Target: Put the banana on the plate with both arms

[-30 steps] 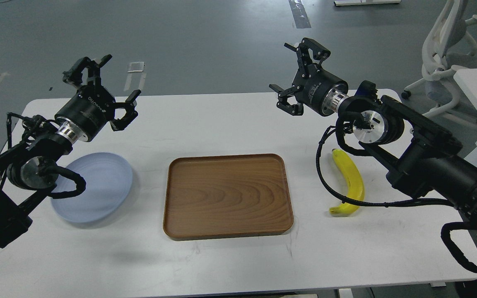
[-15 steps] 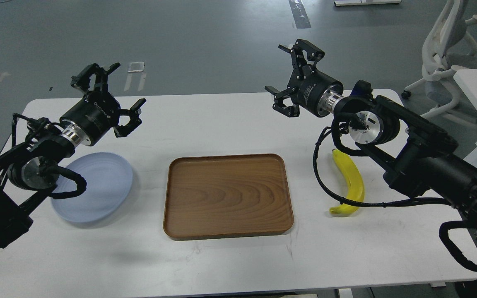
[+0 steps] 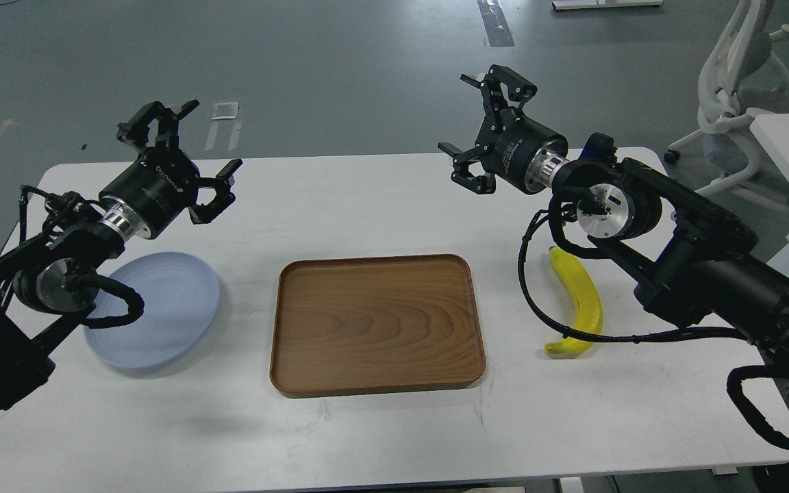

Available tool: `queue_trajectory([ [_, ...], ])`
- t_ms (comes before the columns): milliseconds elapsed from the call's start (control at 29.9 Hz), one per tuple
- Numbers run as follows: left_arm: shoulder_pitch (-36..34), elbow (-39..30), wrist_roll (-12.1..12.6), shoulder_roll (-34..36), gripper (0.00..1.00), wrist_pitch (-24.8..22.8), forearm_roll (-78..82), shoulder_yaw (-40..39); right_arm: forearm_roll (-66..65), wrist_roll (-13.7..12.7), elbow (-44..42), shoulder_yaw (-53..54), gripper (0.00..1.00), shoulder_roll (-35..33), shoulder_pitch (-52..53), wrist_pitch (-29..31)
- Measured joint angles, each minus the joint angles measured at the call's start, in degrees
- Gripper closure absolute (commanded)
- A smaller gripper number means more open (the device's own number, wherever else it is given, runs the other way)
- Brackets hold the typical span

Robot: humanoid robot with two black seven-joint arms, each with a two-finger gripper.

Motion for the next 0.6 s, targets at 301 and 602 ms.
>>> queue_trajectory([
  [301, 0.0, 0.3, 0.0, -0.8, 0.02, 0.1, 0.6, 0.1, 0.0, 0.1, 0.0, -0.6, 0.0, 0.2, 0.0, 0.0],
  [602, 0.1, 0.5, 0.2, -0.9, 0.02, 0.3, 0.6, 0.1, -0.1, 0.0, -1.0, -0.7, 0.0, 0.5, 0.5, 0.0],
])
